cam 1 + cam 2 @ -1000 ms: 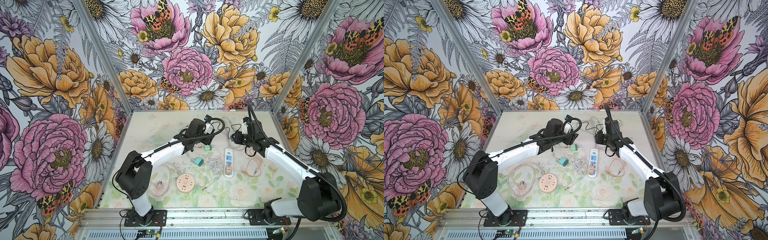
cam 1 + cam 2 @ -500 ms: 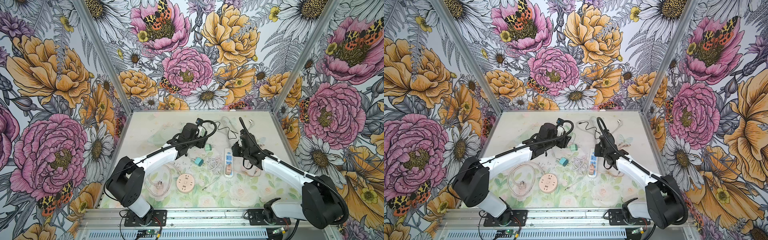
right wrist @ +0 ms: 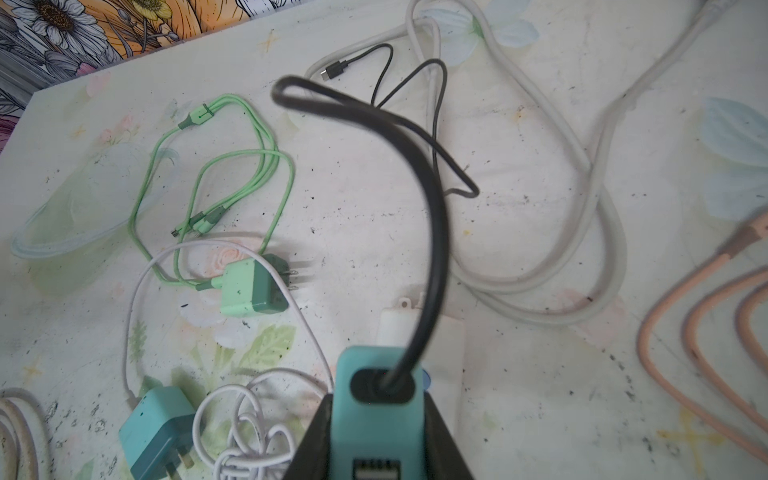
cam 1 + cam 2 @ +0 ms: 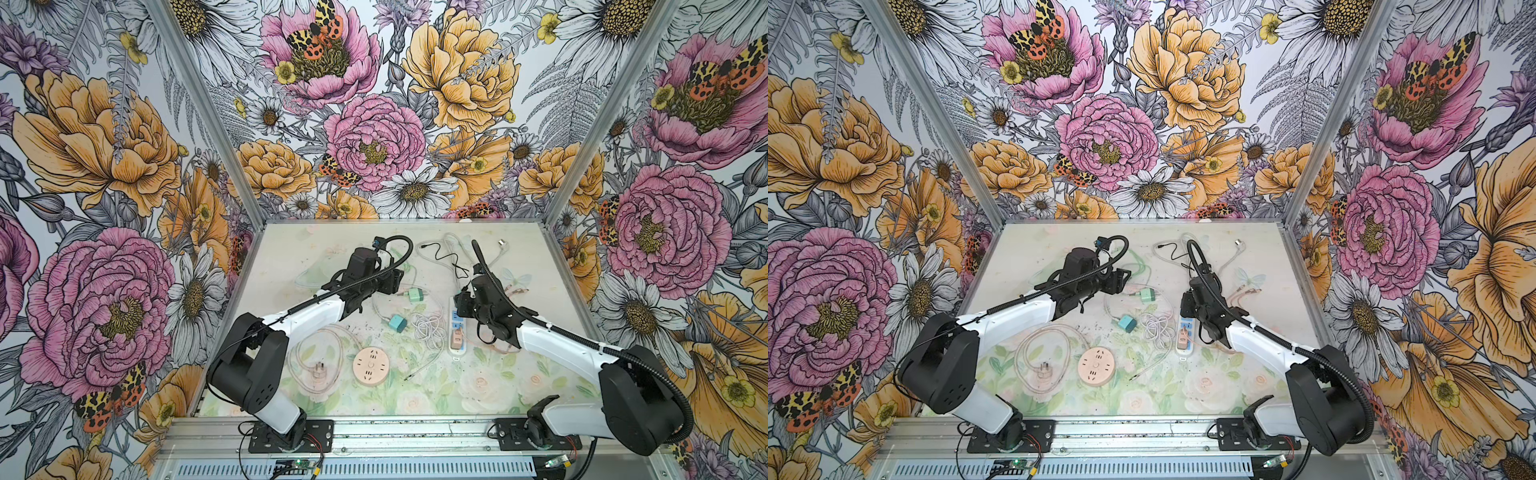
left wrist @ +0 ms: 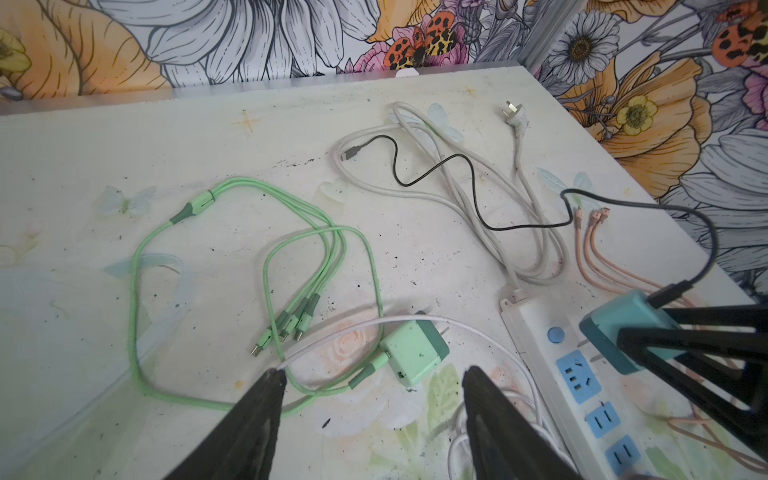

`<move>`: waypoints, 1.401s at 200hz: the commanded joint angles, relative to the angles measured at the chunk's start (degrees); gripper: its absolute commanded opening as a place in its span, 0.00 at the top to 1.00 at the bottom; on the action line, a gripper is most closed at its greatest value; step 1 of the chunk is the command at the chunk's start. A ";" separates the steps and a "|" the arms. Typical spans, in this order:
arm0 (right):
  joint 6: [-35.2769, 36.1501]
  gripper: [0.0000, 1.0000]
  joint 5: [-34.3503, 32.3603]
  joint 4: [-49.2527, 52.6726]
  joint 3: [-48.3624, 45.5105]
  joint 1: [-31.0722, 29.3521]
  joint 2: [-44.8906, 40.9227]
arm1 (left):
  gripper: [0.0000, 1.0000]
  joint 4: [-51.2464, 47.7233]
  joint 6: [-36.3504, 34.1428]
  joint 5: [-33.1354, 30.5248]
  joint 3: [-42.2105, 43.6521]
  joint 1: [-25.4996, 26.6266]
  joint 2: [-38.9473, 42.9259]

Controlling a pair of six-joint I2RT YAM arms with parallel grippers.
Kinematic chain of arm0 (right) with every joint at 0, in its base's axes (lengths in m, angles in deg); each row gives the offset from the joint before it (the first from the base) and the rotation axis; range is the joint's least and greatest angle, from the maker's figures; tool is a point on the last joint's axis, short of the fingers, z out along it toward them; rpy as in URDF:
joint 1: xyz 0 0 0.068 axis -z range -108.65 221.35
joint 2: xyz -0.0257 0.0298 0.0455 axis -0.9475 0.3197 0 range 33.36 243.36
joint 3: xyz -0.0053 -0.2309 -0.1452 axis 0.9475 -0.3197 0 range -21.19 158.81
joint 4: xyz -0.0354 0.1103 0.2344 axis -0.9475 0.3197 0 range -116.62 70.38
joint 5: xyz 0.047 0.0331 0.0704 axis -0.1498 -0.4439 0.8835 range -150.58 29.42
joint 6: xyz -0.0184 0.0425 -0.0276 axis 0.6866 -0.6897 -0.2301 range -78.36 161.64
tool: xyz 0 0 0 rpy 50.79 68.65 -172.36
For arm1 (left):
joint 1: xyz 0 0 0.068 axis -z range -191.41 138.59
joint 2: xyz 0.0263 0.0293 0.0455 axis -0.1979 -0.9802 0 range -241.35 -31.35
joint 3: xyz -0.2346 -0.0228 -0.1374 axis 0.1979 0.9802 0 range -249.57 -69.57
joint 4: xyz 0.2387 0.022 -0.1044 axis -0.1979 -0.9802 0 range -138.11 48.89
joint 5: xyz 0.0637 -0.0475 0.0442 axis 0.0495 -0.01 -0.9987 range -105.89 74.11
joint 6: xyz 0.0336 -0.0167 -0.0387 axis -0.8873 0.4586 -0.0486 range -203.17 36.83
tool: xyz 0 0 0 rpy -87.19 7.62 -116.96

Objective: Insert the plug

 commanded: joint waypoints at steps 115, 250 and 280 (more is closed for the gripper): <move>-4.89 1.00 -6.61 -1.70 -3.91 -4.03 -0.54 | 0.30 6.70 3.21 4.05 4.68 -2.99 4.46; -7.32 1.00 -5.69 -5.15 -6.60 -5.57 0.40 | 0.30 7.03 3.39 4.26 4.95 -3.06 3.76; -7.36 1.00 -6.32 -3.70 -6.69 -5.54 0.31 | 0.30 7.02 3.53 3.90 5.14 -3.06 3.93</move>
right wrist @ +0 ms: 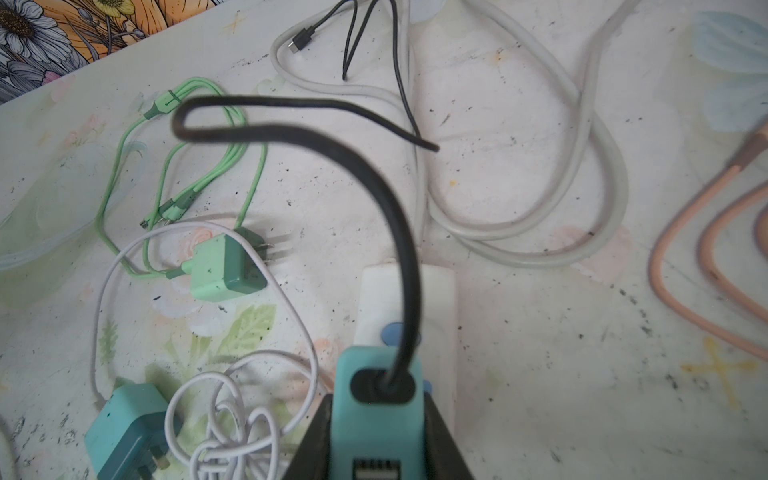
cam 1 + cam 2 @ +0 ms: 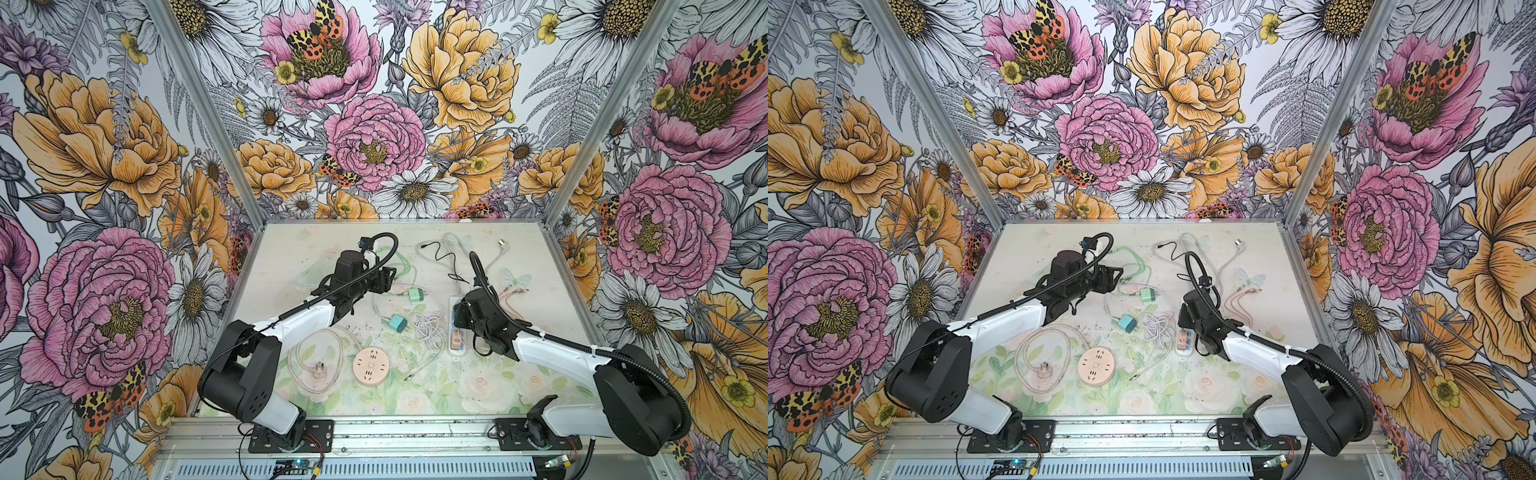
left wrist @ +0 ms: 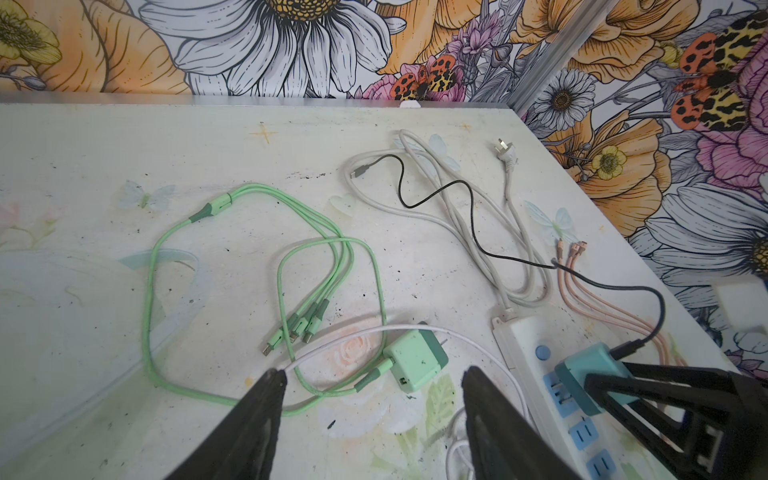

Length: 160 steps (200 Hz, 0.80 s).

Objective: Insert the plug

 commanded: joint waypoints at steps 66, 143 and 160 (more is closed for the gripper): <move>0.10 1.00 -0.33 0.82 -2.01 -0.53 0.51 | 0.30 1.85 1.93 1.08 0.30 -0.47 0.18; 0.86 1.00 1.09 0.91 -2.11 -0.43 0.45 | 0.30 1.59 2.39 1.22 -0.43 -0.19 -0.84; 1.17 1.00 1.89 0.94 -1.53 -0.40 0.99 | 0.30 1.59 2.35 1.12 -0.46 -0.32 -1.02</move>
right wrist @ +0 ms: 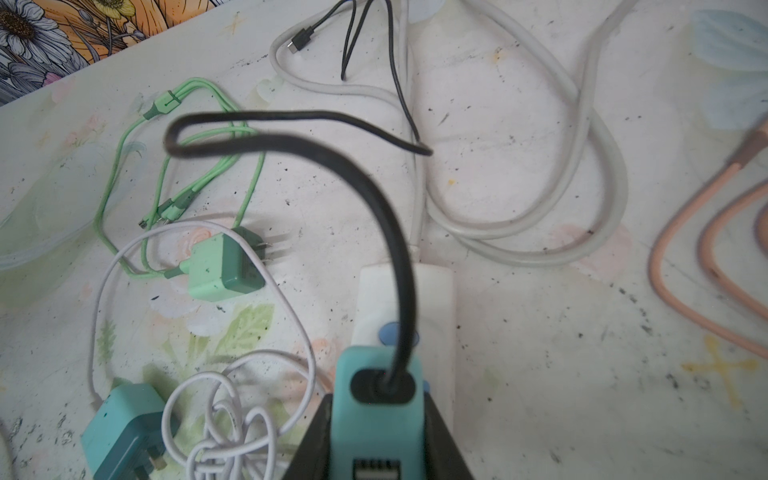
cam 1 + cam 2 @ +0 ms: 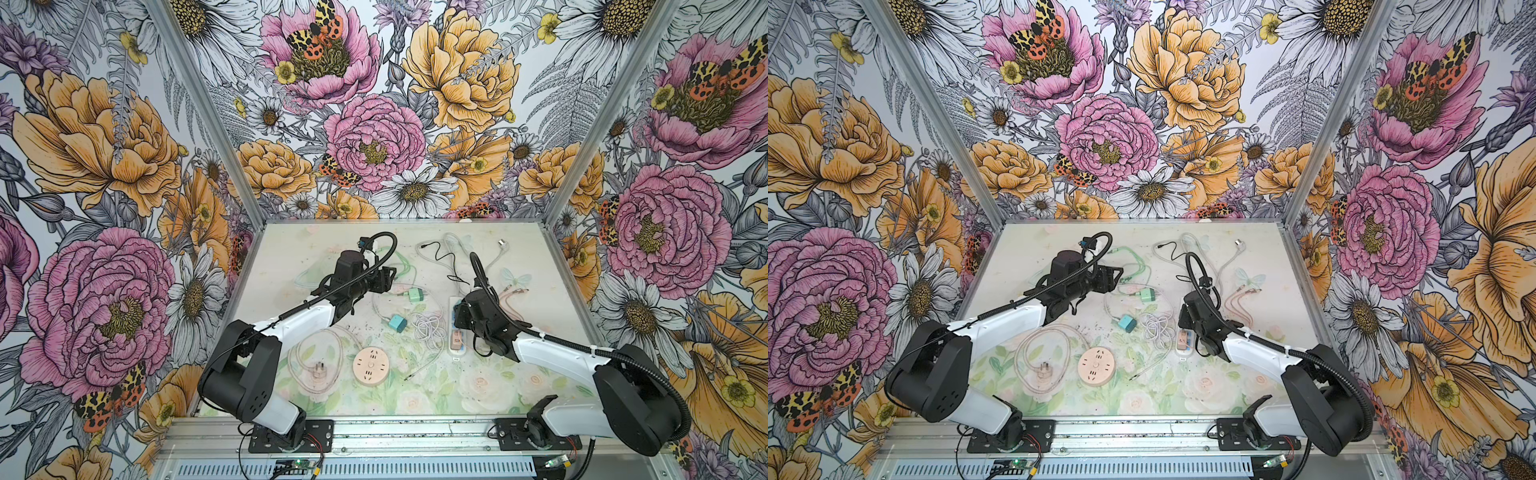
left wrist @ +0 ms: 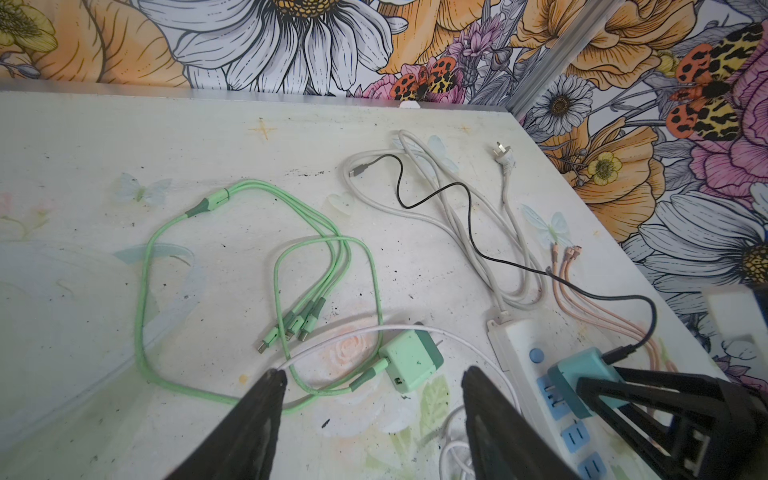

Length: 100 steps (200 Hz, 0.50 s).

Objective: Insert the plug

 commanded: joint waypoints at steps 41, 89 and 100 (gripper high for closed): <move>1.97 1.00 3.45 3.38 0.41 -0.35 1.60 | 0.30 1.57 0.54 0.75 -0.25 -0.29 -0.80; 3.12 1.00 4.82 5.25 1.72 0.57 0.52 | 0.30 1.63 0.46 0.68 -0.15 -0.40 -0.81; 3.41 1.00 5.32 5.54 2.09 0.57 1.07 | 0.30 1.56 0.43 0.65 -0.06 -0.42 -0.72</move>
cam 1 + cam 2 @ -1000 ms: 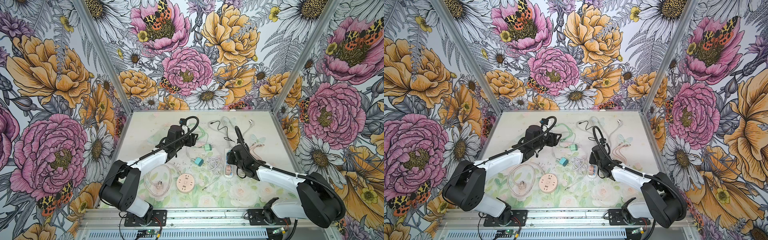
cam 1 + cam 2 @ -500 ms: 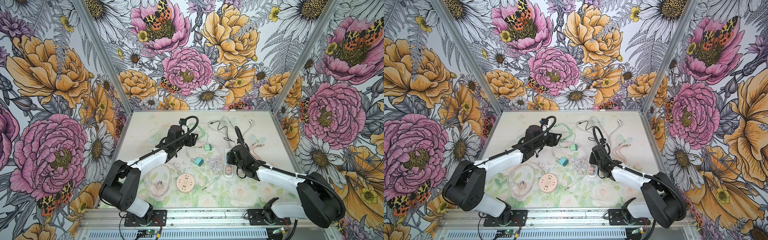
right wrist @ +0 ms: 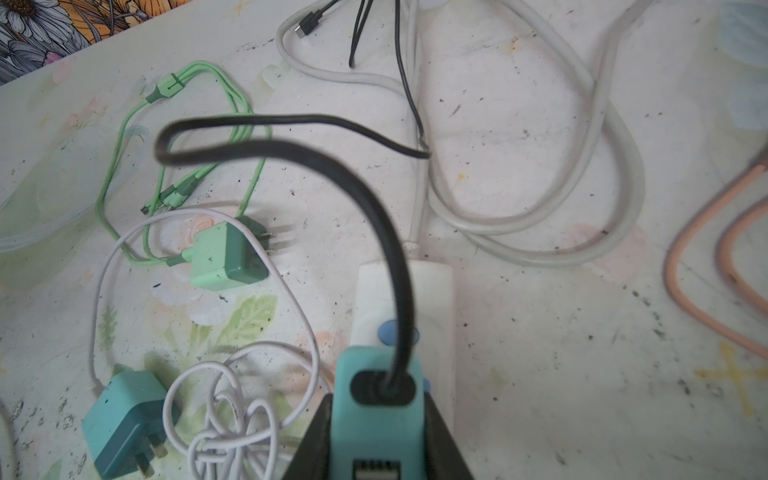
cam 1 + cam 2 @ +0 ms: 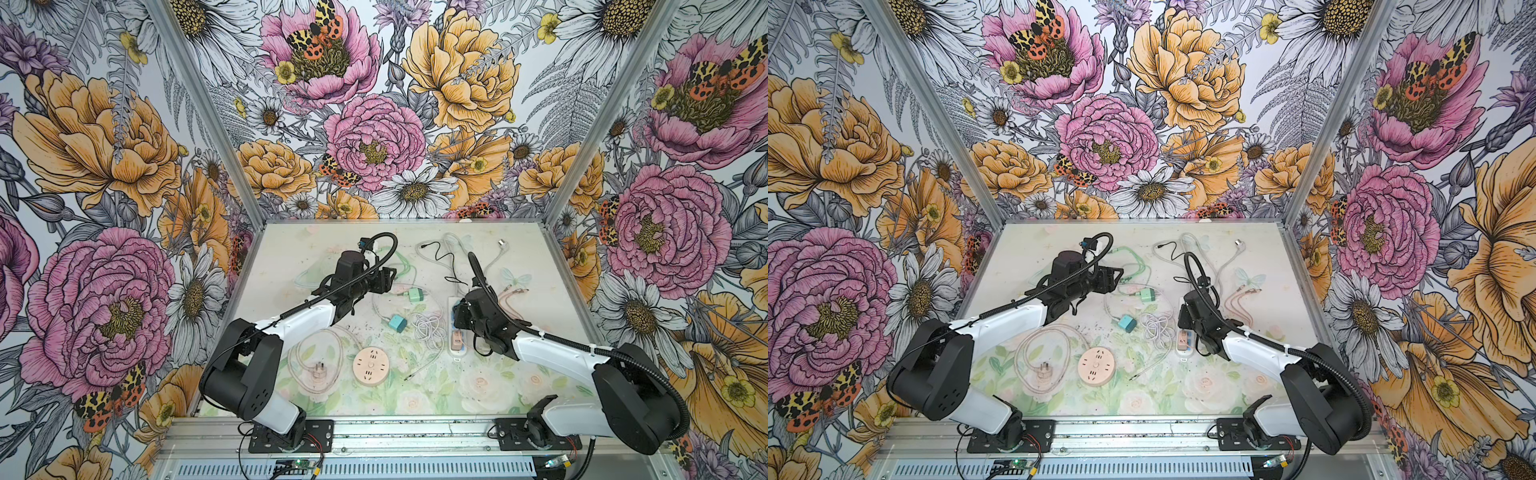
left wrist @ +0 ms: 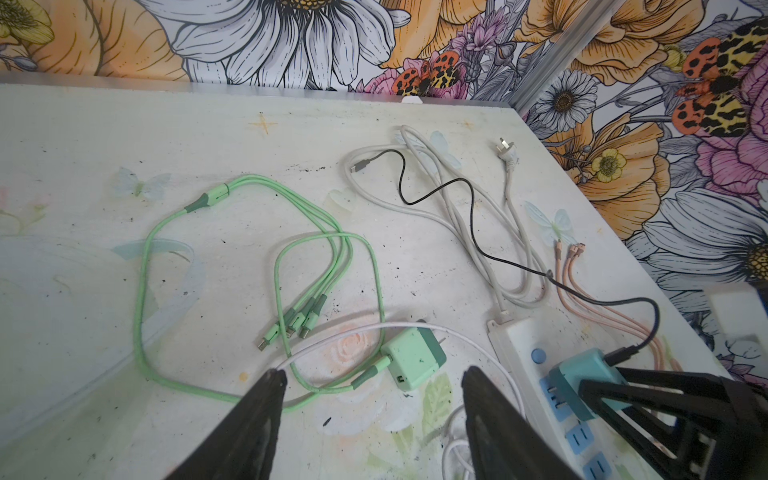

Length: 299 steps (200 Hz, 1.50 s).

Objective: Insert the plug

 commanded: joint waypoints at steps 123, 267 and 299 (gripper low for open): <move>0.99 1.00 -3.81 6.45 -2.53 -0.73 4.88 | 0.30 0.03 0.77 0.63 -0.91 0.00 -0.14; 5.18 1.00 0.70 8.05 0.91 -0.75 16.31 | 0.30 -10.53 0.04 -2.96 -9.21 4.94 -3.36; 5.10 1.00 2.22 9.14 1.17 -0.66 16.81 | 0.30 -11.23 0.78 -2.48 -10.23 5.35 -3.73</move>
